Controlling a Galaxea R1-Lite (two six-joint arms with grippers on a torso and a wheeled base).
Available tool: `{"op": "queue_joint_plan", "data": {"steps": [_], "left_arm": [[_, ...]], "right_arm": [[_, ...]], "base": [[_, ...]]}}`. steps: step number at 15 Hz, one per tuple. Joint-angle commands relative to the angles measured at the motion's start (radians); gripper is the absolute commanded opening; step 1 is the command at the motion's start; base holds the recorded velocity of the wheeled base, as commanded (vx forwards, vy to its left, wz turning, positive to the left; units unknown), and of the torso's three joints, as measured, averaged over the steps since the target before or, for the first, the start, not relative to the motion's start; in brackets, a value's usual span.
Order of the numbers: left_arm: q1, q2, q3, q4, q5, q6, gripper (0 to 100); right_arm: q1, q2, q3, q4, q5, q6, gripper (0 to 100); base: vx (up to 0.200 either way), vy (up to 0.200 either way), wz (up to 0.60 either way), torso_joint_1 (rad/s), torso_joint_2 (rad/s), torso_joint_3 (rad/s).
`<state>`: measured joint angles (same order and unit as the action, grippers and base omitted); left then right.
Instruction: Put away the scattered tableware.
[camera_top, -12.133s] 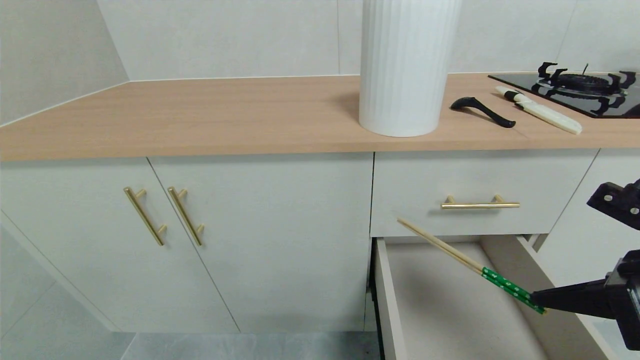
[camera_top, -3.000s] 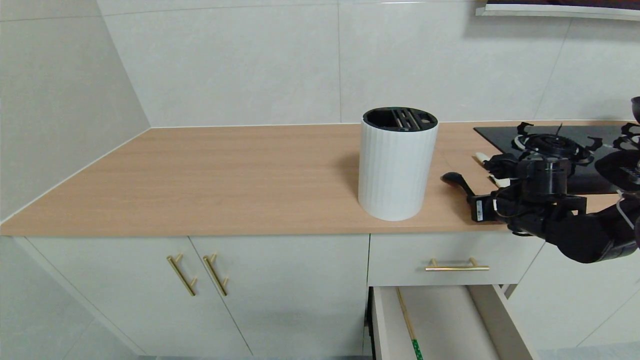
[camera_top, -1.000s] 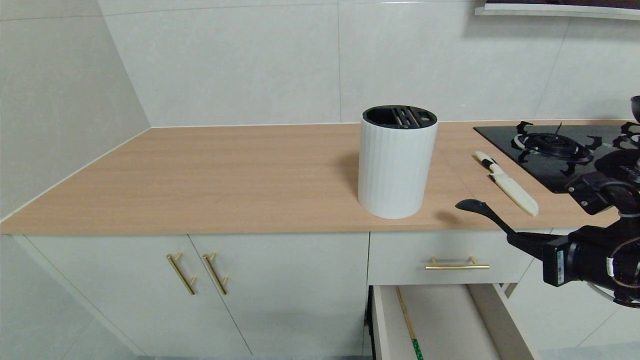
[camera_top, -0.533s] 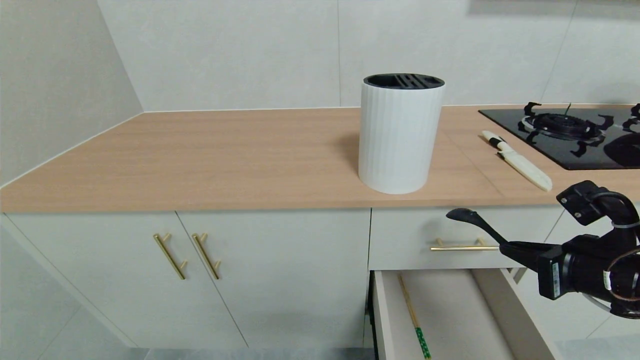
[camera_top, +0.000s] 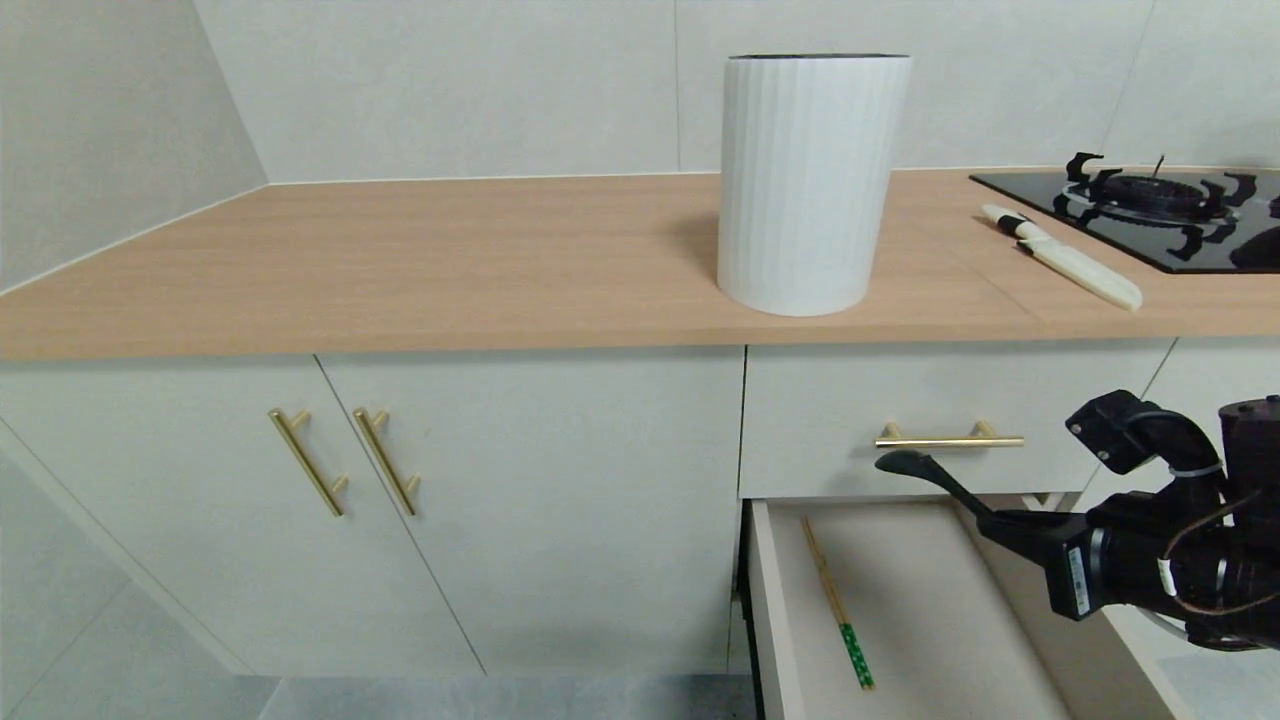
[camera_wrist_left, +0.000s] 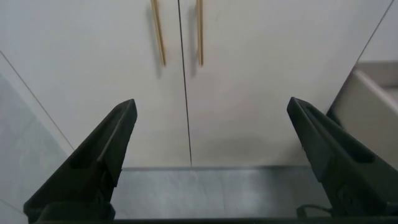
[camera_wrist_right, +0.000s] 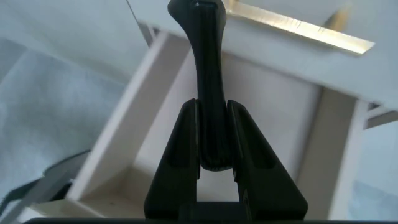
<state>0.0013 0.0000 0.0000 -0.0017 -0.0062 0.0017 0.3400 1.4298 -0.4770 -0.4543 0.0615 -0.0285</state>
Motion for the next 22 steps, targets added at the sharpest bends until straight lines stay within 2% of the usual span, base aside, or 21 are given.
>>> {"op": "queue_joint_plan", "data": {"steps": [1,5,11,13,15,17,20,22], "left_arm": [[0.000,0.000,0.000,0.000,0.000,0.000,100],[0.000,0.000,0.000,0.000,0.000,0.000,100],[0.000,0.000,0.000,0.000,0.000,0.000,100],[0.000,0.002,0.000,0.000,0.000,0.000,100],[0.000,0.000,0.000,0.000,0.000,0.000,100],[0.000,0.000,0.000,0.000,0.000,0.000,100],[0.000,0.000,0.000,0.000,0.000,0.000,100],[0.000,0.000,0.000,0.000,0.000,0.000,100]], "right_arm": [[-0.001,0.055,0.003,-0.003,0.000,-0.001,0],[-0.001,0.097,0.003,-0.004,-0.002,0.001,0],[-0.019,0.204,-0.015,-0.007,-0.009,0.004,0],[-0.029,0.294,-0.038,-0.020,-0.051,0.002,0],[-0.029,0.382,-0.074,-0.057,-0.127,0.030,0],[-0.032,0.474,-0.101,-0.106,-0.141,0.119,0],[-0.052,0.592,-0.112,-0.182,-0.143,0.140,0],[-0.058,0.673,-0.120,-0.245,-0.184,0.142,0]], "base": [[0.000,0.000,0.00,-0.134,0.46,0.320],[0.000,0.000,0.00,-0.086,0.34,0.242],[0.000,0.000,0.00,-0.005,0.03,0.011],[0.000,0.000,0.00,0.000,0.00,0.000],[0.000,0.000,0.00,0.000,0.00,0.000],[0.000,0.000,0.00,0.000,0.00,0.000],[0.000,0.000,0.00,0.000,0.00,0.000],[0.000,0.000,0.00,0.000,0.00,0.000]]}}
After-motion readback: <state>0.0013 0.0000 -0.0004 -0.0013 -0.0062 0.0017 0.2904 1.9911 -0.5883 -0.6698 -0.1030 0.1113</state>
